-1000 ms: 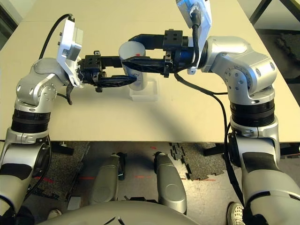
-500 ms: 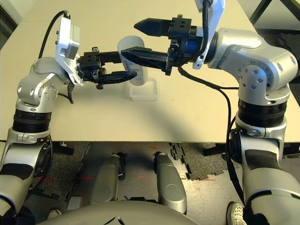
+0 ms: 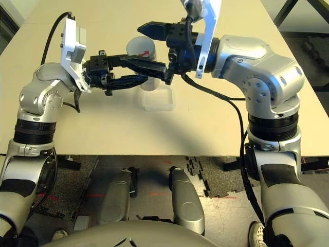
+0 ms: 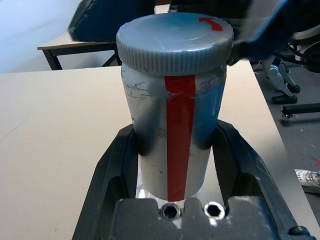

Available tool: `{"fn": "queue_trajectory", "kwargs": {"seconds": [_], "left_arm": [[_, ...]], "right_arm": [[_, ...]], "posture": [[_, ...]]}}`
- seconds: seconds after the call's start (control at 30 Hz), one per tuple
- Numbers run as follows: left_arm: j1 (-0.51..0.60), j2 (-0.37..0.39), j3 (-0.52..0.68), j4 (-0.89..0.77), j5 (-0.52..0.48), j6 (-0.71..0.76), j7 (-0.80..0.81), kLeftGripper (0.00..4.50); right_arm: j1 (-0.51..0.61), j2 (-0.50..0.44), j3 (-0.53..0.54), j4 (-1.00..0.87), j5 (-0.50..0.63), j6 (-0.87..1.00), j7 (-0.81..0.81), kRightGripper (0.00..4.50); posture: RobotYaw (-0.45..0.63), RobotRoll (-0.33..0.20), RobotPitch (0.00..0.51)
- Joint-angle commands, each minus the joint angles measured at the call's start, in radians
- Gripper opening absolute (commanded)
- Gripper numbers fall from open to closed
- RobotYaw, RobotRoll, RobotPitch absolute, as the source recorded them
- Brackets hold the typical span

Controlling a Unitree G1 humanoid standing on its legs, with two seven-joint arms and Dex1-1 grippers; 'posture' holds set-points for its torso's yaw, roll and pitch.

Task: Pour the medicine from the bottle into the box.

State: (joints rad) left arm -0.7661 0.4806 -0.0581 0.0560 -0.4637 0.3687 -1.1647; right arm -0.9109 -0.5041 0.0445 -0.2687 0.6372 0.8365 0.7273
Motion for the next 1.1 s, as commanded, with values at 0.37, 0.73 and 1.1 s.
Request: {"fn": "queue_trajectory", "kwargs": {"seconds": [0.37,0.73,1.1], "left_arm": [[0.012,0.025,0.007,-0.011,0.002,0.008,0.022,2.31],[-0.023,0.036,0.012,0.086,0.025,-0.042,0.023,2.31],[-0.055,0.009,-0.002,0.158,0.046,-0.08,0.014,2.31]], "right_arm": [[0.043,-0.053,-0.083,0.008,-0.009,0.006,-0.027,4.5],[0.145,-0.138,-0.159,-0.132,0.11,0.127,-0.043,4.5],[0.035,-0.024,-0.061,-0.082,0.06,0.092,-0.116,4.5]], "posture": [[0.0,0.0,0.198],[-0.03,0.0,0.197],[-0.05,0.0,0.2]]}}
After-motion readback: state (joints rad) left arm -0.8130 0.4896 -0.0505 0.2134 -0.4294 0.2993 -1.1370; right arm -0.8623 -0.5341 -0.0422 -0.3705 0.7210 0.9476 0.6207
